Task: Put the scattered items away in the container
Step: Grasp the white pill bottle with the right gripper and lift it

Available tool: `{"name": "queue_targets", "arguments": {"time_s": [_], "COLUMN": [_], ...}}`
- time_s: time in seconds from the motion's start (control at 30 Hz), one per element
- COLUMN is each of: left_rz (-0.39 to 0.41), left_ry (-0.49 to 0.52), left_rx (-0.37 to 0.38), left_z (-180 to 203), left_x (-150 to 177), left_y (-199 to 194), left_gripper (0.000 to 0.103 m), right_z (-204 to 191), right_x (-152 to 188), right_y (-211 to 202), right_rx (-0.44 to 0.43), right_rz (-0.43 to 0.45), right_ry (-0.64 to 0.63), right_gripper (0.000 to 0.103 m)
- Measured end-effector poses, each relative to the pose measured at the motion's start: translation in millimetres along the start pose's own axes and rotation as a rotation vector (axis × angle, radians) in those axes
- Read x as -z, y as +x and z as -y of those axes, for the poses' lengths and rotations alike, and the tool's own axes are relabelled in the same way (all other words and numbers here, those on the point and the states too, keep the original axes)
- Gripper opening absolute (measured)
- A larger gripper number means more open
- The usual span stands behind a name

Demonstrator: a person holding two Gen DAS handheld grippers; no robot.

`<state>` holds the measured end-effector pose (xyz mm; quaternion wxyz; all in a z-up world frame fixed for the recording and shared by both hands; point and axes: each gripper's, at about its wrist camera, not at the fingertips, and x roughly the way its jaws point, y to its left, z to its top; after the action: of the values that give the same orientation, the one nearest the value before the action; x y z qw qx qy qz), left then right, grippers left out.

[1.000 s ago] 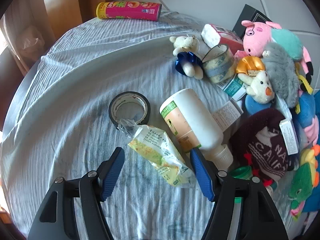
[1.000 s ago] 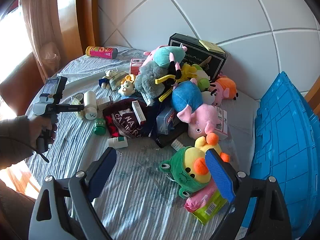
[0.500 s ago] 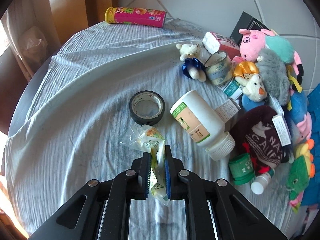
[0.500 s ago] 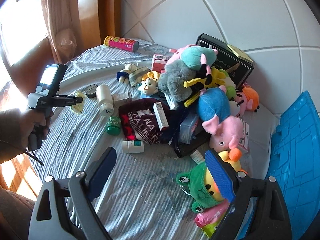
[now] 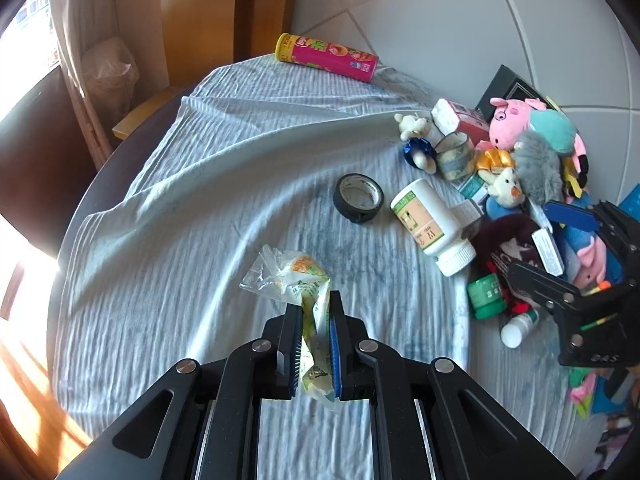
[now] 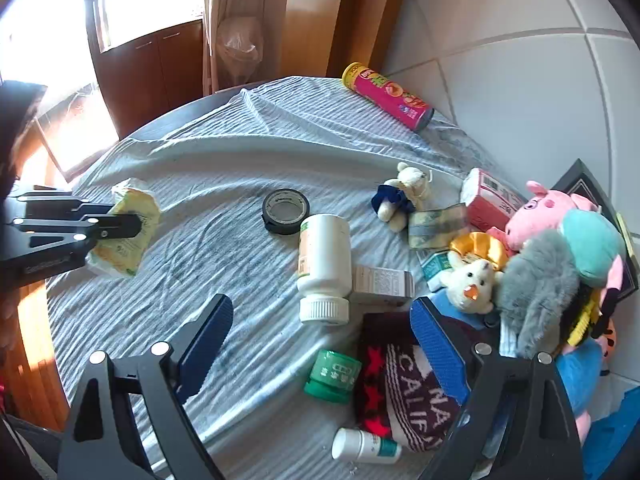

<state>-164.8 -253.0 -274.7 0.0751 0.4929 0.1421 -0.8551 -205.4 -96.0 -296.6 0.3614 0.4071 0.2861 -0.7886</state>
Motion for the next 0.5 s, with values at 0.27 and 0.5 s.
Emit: {"name": "queue_targets", "arguments": {"time_s": [0.27, 0.5], "left_rz": [0.014, 0.026], "left_ry": [-0.023, -0.004], "left_rx": [-0.026, -0.025], "left_z": [-14.8, -11.8], "left_x": [8.4, 5.9], "left_y": [-5.0, -7.3], "left_gripper": [0.011, 0.011], "right_z": [-10.1, 0.1], "right_x": [-16.5, -15.1], "right_y": [65.8, 100.7], "right_rx": [-0.001, -0.044], "right_rz": [-0.050, -0.104], "right_ry": [-0.038, 0.003], "right_gripper": [0.091, 0.091]}}
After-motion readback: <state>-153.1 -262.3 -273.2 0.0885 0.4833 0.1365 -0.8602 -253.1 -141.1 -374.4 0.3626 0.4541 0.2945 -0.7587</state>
